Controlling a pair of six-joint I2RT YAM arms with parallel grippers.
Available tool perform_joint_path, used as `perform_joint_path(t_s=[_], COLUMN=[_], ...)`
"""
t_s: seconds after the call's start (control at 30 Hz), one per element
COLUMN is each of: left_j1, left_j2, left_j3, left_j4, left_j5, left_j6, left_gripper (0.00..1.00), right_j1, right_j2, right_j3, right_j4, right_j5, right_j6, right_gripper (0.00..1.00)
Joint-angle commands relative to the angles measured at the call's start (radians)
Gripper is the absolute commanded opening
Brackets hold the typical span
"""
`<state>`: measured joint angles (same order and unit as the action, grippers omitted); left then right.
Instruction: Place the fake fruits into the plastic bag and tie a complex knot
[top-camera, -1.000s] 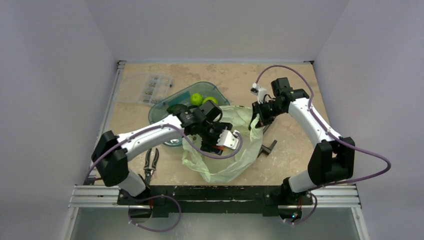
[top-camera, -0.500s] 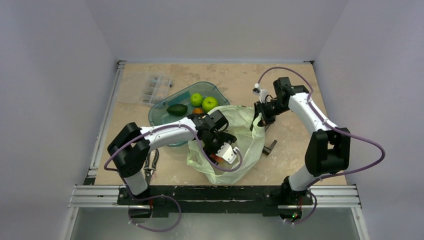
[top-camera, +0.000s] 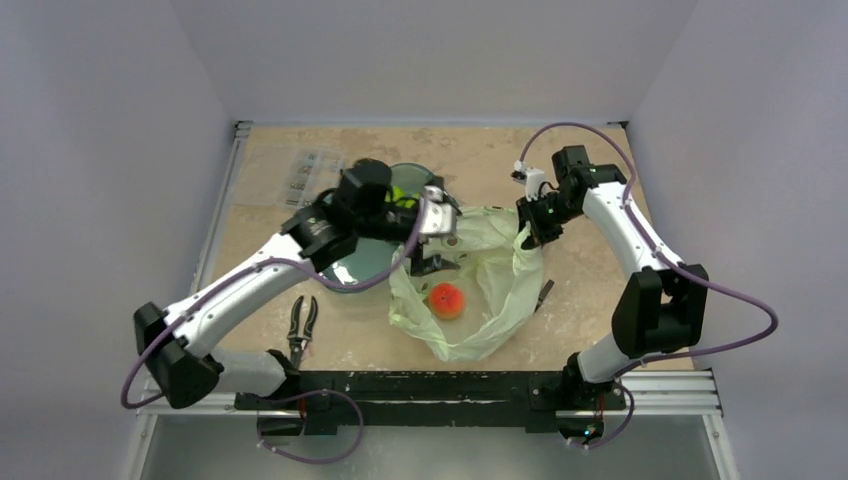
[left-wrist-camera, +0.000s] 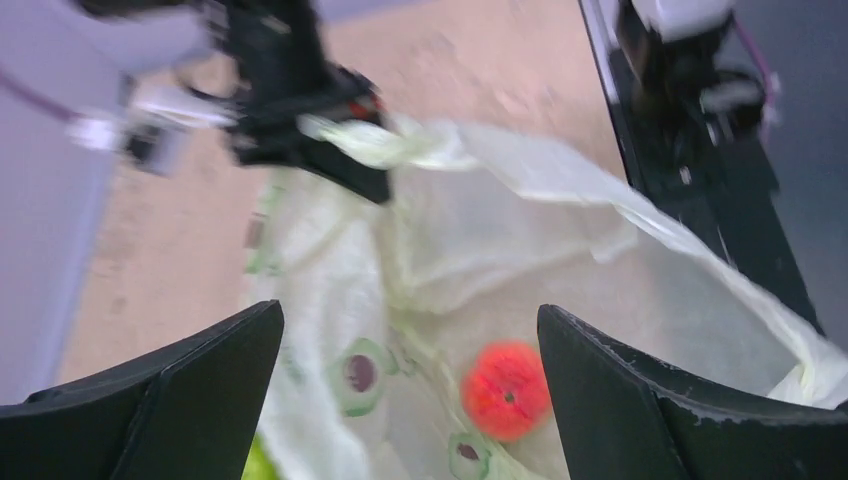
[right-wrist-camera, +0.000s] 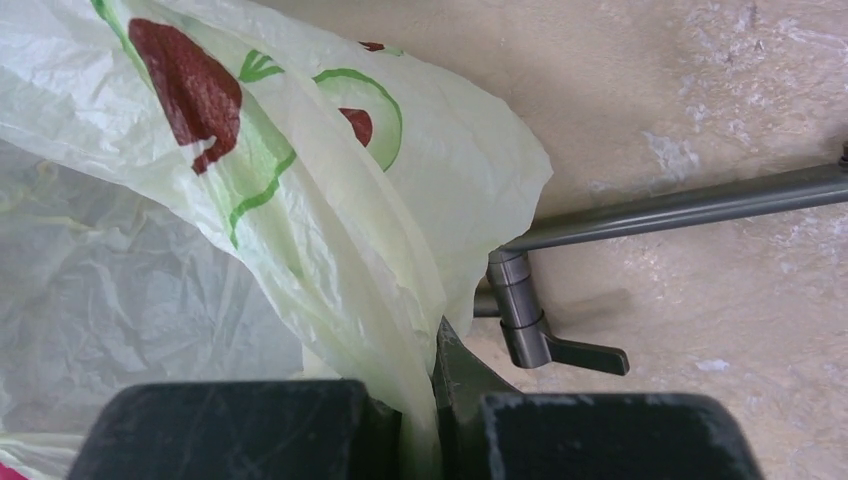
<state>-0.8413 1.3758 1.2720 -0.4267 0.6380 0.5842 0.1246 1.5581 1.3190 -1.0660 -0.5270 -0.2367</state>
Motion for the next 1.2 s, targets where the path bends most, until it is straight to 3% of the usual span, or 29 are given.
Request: perform_joint_path(t_s=[0.0, 0.2, 0.3, 0.37, 0.63, 0.93, 1.0, 1.17], left_j1=[0.173, 0.469, 0.520, 0.522, 0.522, 0.524, 0.525, 0.525], left_j2=[-0.119, -0.019, 0.087, 0.153, 0.422, 0.563, 0.562, 0.469], left_j3=[0.084, 0.071, 0.074, 0.073, 0.185, 0.120, 0.124, 0.147], left_j4=[0.162, -0.235, -0.376, -0.388, -0.349, -0.262, -0.260, -0.369], left_j5=[0.082, 0.020, -0.067, -0.139, -0.317, -0.489, -0.484, -0.364], left_j6=[-0.394, 0.173, 0.444, 0.539, 0.633, 0.748, 0.736, 0.687], left_gripper=[0.98, 0.88, 0.85, 0.86, 0.87, 0.86, 0.79, 0.41], right_j1=[0.001, -0.001, -0.001, 0.000, 0.000, -0.001, -0.001, -0.001], right_j2=[-0.042, -0.053, -0.045, -0.048, -0.069, -0.072, -0.072, -0.066], right_j3=[0.055, 0.101, 0.119, 0.107, 0.068, 0.079, 0.078, 0.080], right_j4=[-0.058, -0.147, -0.179, -0.191, -0.206, -0.212, -0.212, -0.212], right_j5=[0.041, 0.148, 0.189, 0.218, 0.255, 0.245, 0.244, 0.238], right_j6=[-0.025, -0.069, -0.091, -0.102, -0.129, -0.134, -0.136, -0.138], right_gripper=[0.00, 0.00, 0.00, 0.00, 0.00, 0.00, 0.00, 0.00])
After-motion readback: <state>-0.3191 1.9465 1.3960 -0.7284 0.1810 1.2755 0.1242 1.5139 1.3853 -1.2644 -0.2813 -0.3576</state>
